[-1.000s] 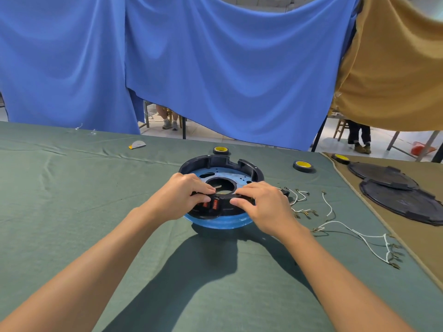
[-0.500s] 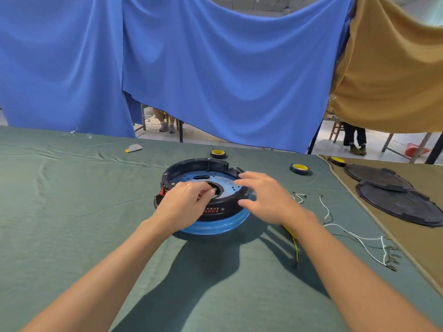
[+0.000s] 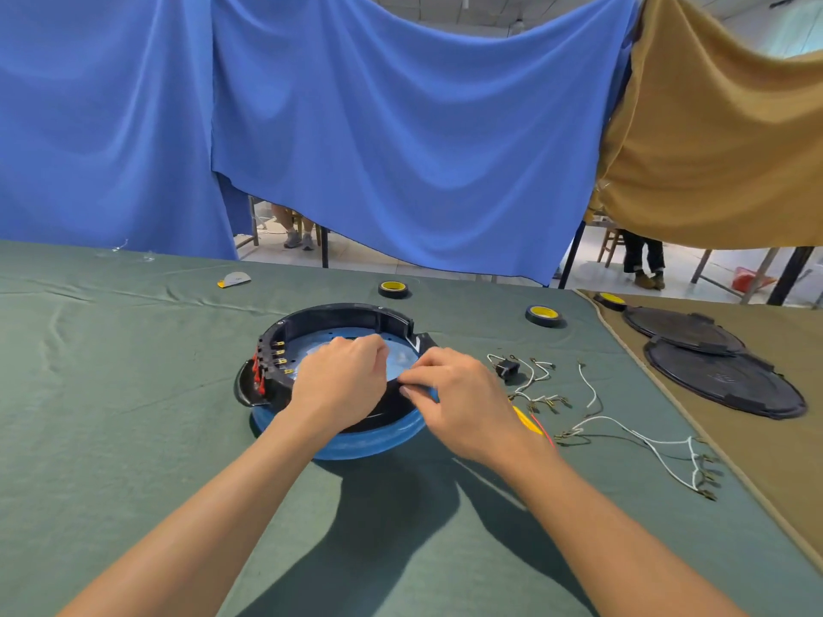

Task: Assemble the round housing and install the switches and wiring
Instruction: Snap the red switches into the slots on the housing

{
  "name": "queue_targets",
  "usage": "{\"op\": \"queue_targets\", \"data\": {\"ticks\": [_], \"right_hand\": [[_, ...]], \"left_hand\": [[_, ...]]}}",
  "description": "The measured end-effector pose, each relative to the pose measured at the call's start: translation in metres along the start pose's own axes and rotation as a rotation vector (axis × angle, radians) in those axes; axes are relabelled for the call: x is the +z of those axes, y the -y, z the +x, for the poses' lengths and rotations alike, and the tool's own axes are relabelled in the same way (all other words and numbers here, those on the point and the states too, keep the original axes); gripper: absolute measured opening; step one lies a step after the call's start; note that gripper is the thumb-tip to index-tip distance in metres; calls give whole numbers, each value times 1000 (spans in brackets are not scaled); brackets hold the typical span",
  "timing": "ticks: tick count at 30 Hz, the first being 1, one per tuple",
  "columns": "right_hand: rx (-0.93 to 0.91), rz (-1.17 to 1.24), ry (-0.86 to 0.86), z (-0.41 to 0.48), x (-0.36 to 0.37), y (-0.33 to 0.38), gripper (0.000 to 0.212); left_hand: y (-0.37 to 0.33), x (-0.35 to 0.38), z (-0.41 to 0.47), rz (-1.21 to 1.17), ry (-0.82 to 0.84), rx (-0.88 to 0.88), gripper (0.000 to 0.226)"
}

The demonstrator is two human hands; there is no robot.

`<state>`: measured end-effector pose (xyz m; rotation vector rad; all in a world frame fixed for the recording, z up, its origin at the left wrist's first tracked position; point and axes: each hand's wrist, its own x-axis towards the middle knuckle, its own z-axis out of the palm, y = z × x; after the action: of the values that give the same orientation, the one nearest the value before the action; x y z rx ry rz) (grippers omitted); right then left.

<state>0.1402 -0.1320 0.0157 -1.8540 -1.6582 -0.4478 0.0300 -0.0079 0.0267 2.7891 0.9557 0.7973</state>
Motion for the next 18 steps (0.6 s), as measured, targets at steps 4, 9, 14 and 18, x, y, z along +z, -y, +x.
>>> {"op": "queue_targets", "data": {"ticks": [4,9,14,18], "right_hand": [[190,97,-30,-4,-12,-28,14],[495,-37,73,-8,-23,-81,20],[564,-225,346,-4,-16,-110,31],[549,-300,452,0,-6,-120,35]], "left_hand": [[-7,2,1,46,28,17,34],[-38,13,12,115,106,83,51],[-48,22,9,182,174,165,35],[-35,19,9,221,201,226,36]]}}
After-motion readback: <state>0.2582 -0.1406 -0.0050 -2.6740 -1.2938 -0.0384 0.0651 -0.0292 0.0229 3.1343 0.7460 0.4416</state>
